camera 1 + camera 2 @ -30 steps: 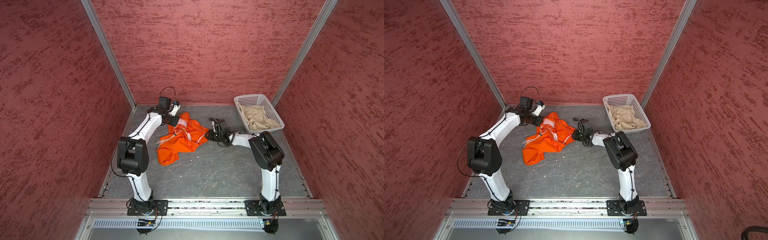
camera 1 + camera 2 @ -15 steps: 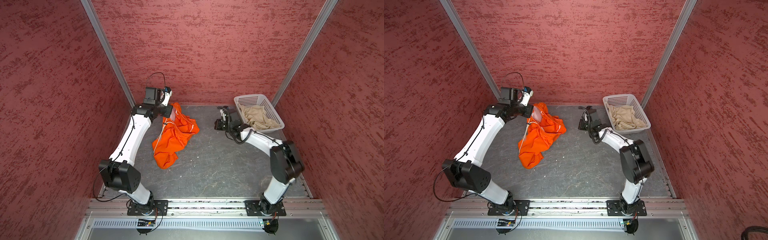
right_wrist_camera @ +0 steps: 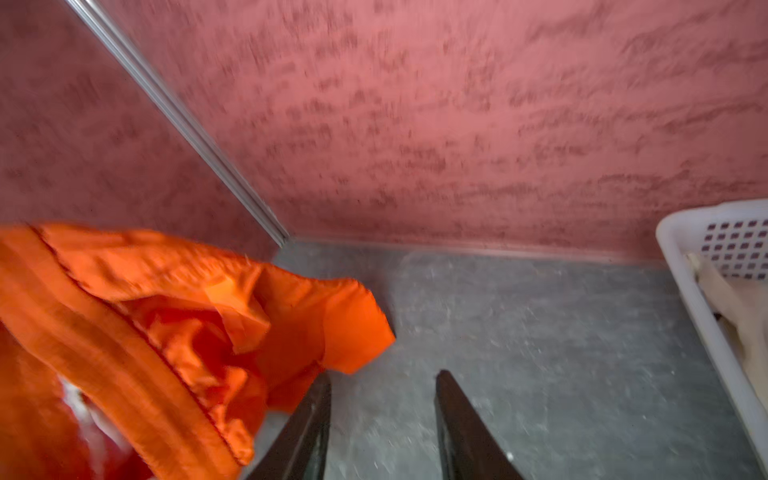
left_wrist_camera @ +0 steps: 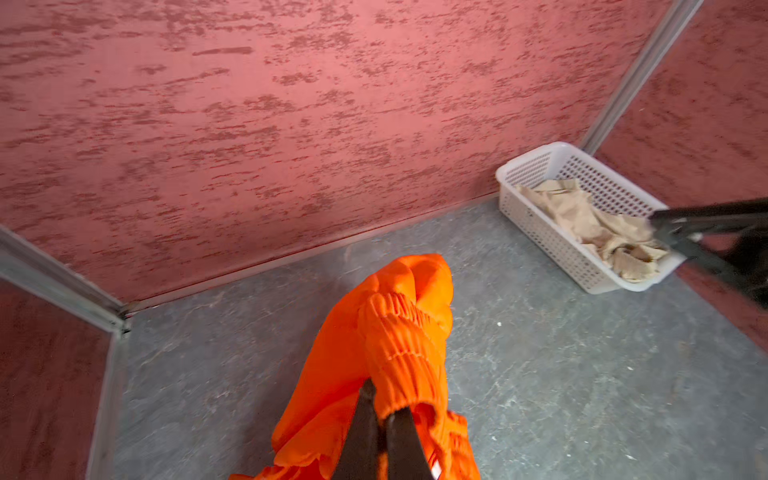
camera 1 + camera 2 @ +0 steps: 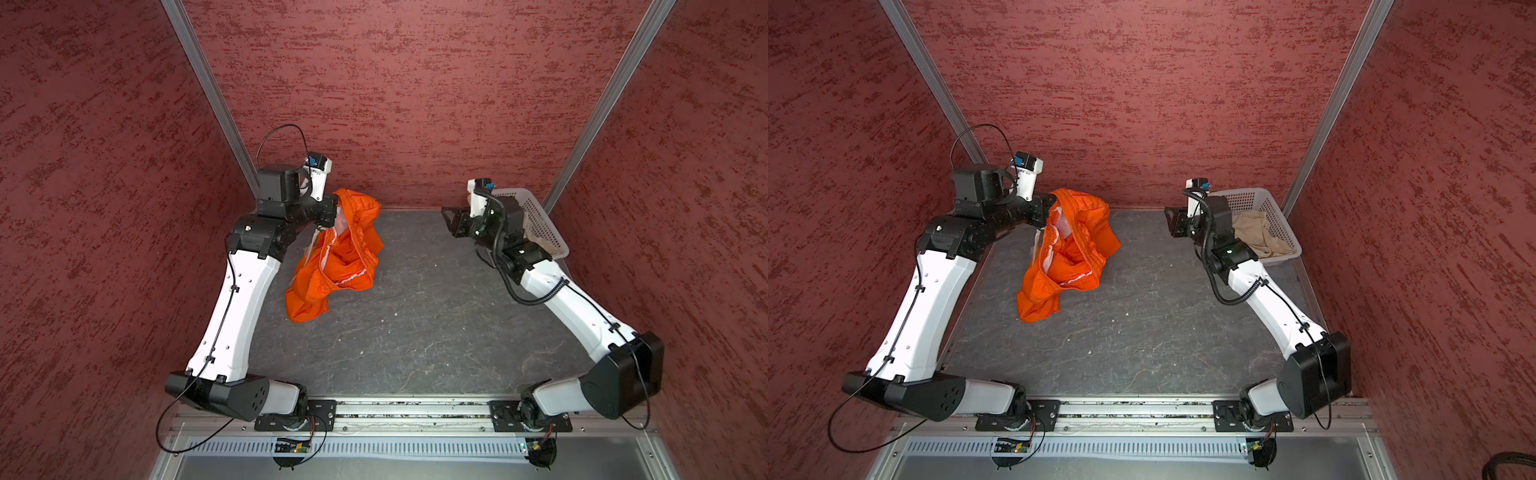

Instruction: Fold and stack the shorts

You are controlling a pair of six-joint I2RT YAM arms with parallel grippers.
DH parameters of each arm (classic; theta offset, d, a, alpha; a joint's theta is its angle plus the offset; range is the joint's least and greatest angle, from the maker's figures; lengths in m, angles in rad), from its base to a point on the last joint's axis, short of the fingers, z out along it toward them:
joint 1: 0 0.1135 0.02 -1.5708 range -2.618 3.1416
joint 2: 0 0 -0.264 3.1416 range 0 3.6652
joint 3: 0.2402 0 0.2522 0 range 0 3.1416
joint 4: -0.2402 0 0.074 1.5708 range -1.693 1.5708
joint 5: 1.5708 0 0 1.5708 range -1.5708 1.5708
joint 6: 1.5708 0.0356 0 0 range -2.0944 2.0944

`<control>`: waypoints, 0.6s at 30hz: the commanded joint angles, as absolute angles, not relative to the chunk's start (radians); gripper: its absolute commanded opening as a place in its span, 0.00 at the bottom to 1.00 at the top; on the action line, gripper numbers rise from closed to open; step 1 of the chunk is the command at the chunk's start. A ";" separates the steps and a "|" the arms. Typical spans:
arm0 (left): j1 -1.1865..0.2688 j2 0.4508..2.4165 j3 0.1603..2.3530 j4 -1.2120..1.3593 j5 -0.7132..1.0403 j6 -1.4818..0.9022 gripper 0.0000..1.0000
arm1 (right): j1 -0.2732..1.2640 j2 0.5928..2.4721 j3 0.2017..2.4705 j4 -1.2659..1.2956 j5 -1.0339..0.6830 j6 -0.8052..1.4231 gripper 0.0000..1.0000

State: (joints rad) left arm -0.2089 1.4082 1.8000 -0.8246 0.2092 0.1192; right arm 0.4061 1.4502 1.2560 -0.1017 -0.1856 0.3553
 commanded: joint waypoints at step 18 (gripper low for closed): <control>-0.361 1.590 2.019 -0.749 0.235 -0.067 0.06 | 0.755 1.414 0.762 0.496 0.055 0.827 0.68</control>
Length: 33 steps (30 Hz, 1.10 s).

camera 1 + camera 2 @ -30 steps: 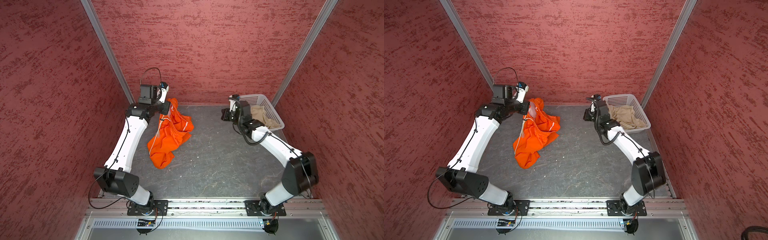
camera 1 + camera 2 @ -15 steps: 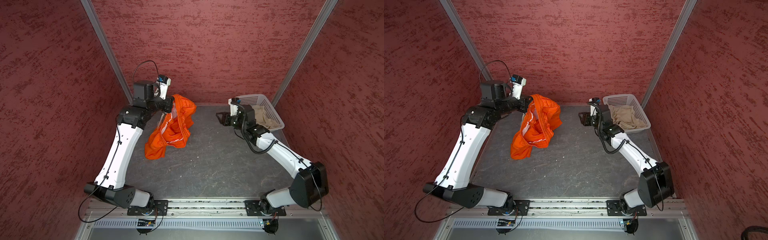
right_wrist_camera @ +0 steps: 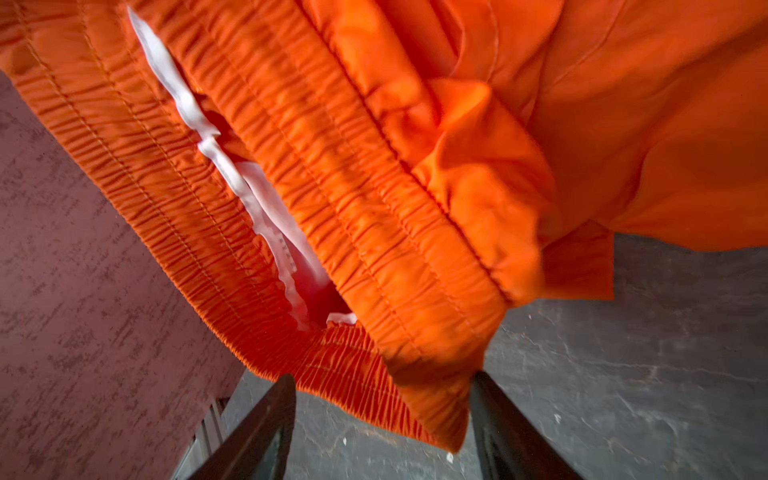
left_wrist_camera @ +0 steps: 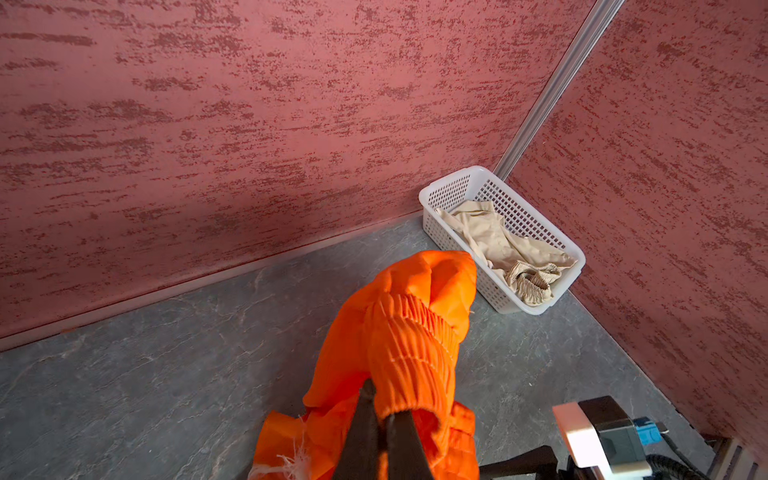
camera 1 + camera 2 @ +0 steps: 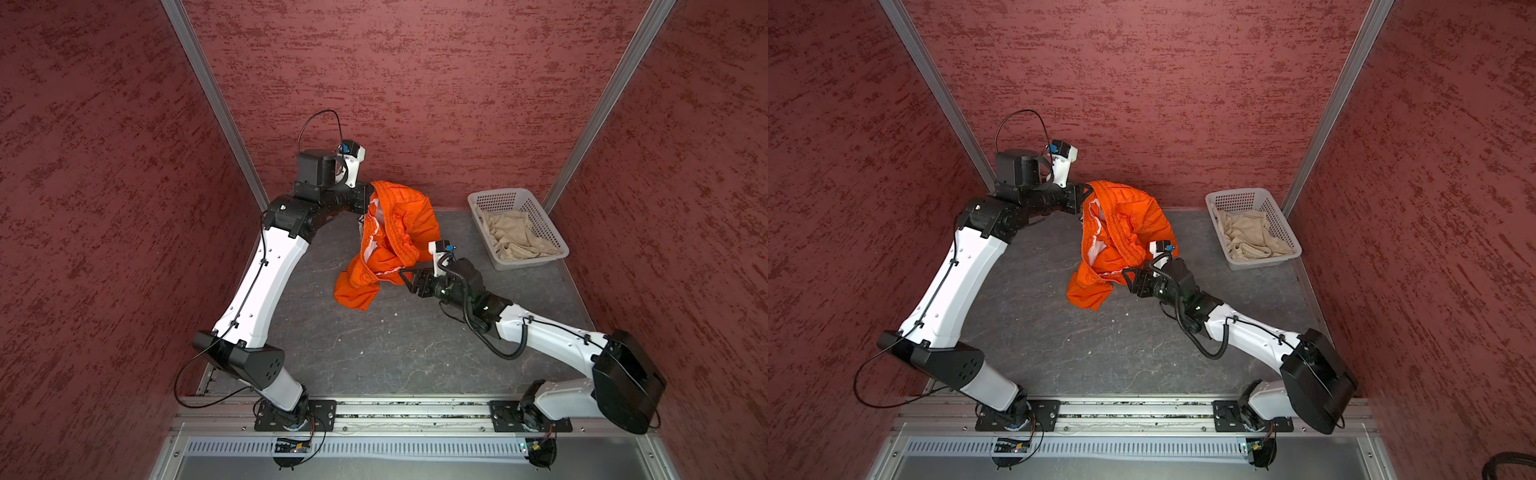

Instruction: Fold and stack the shorts

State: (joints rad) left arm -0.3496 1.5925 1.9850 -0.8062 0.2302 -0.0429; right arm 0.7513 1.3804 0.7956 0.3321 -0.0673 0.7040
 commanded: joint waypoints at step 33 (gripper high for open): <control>-0.372 1.648 2.053 -0.741 0.185 -0.086 0.06 | 0.916 1.658 0.849 0.517 0.222 0.893 0.71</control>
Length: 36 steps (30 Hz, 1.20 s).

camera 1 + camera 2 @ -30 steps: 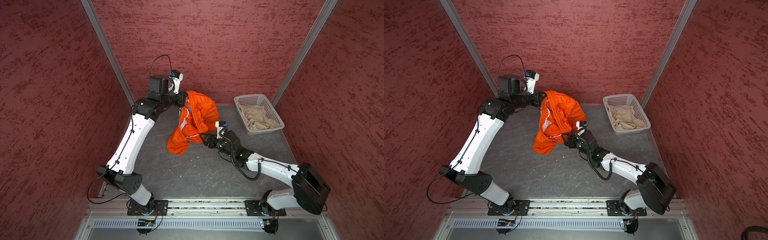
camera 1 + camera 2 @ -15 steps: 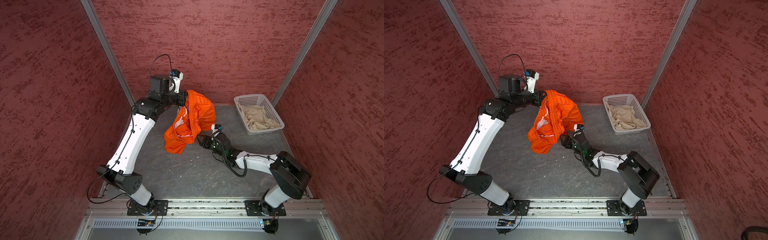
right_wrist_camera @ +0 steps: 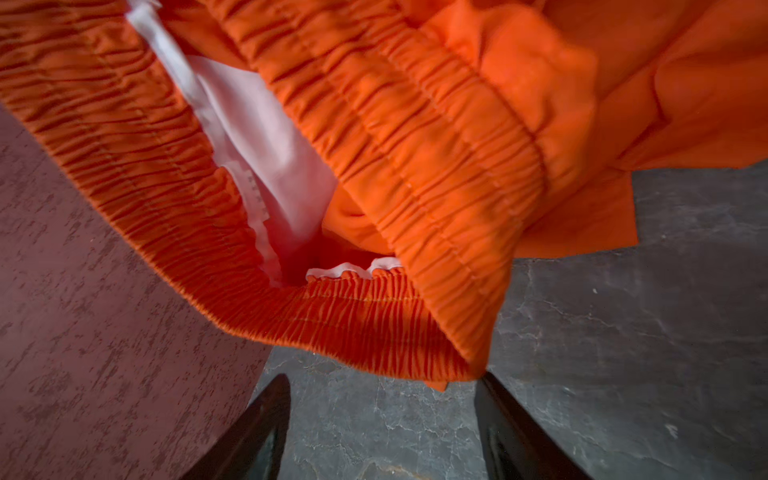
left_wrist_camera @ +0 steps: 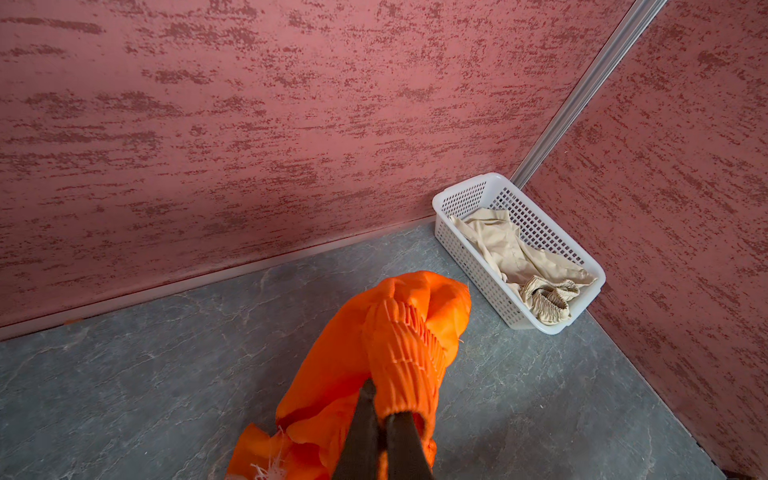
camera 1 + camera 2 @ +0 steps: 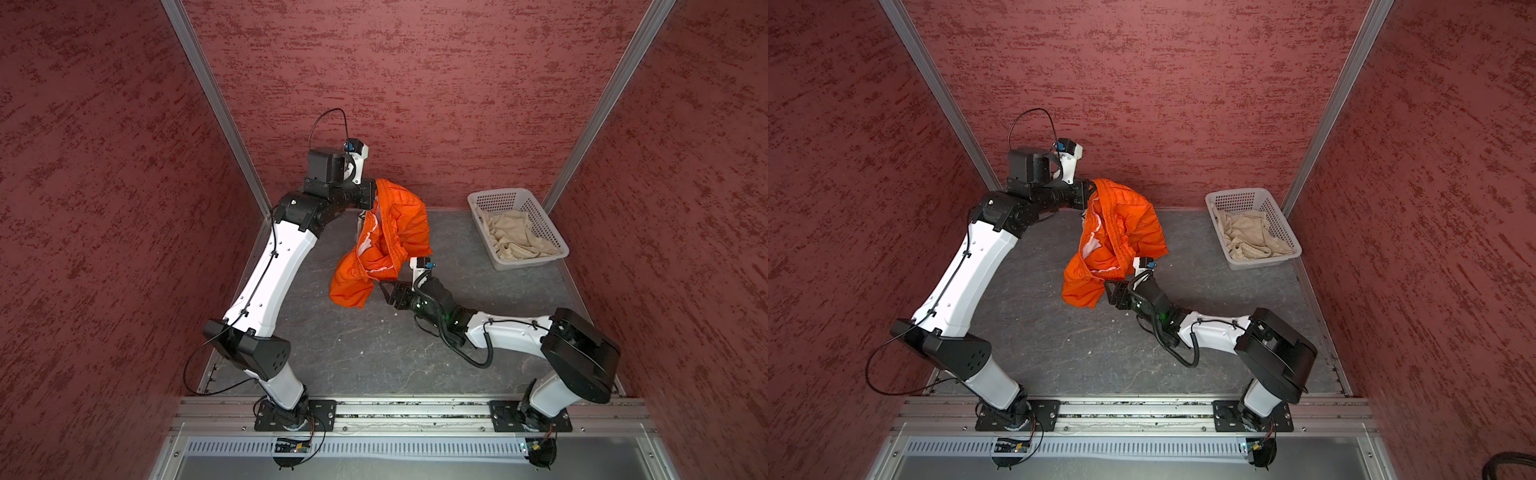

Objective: Fold and stack the shorts
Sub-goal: 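Grasp the waistband with the right gripper and lift both grippers apart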

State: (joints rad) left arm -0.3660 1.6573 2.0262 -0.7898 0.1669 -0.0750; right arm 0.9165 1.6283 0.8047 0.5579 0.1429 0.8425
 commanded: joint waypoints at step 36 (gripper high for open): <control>-0.236 1.427 1.955 -0.820 -0.032 0.063 0.06 | 0.648 1.283 1.078 0.026 0.294 0.337 0.00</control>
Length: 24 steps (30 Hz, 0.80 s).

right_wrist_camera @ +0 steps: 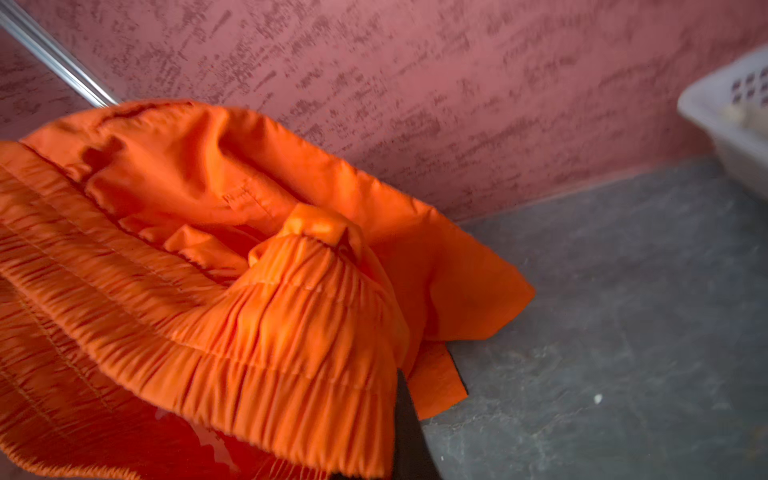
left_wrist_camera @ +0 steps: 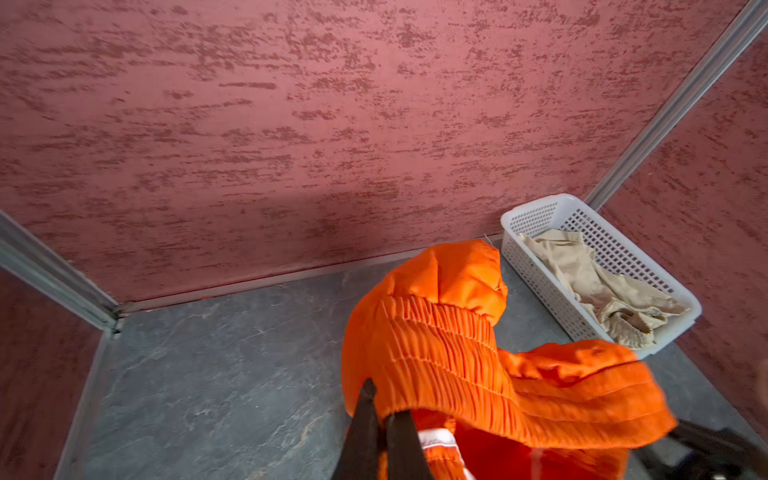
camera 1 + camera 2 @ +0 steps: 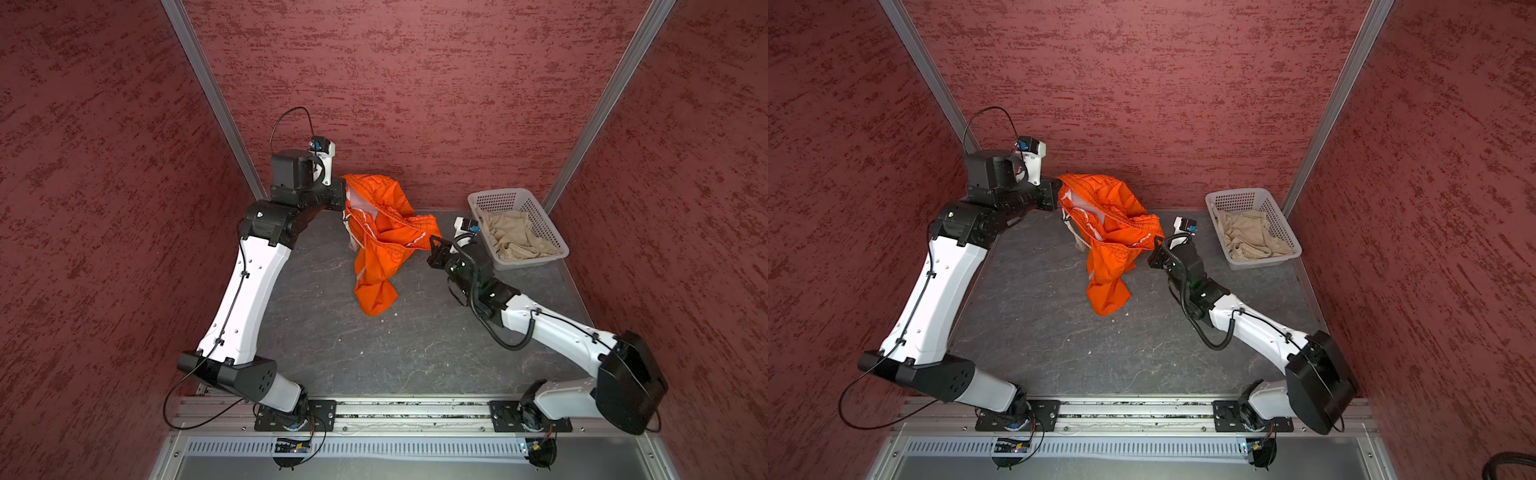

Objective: Fold and stack the shorts
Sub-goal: 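Grasp the waistband with the right gripper and lift both grippers apart, then lower the held waistband onto the table with both grippers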

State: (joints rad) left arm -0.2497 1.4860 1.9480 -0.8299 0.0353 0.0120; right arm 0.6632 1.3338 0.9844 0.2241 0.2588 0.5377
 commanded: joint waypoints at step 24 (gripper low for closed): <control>-0.226 1.171 1.846 -0.915 -0.303 0.100 0.07 | 0.632 1.371 1.704 -0.614 -0.002 0.114 0.00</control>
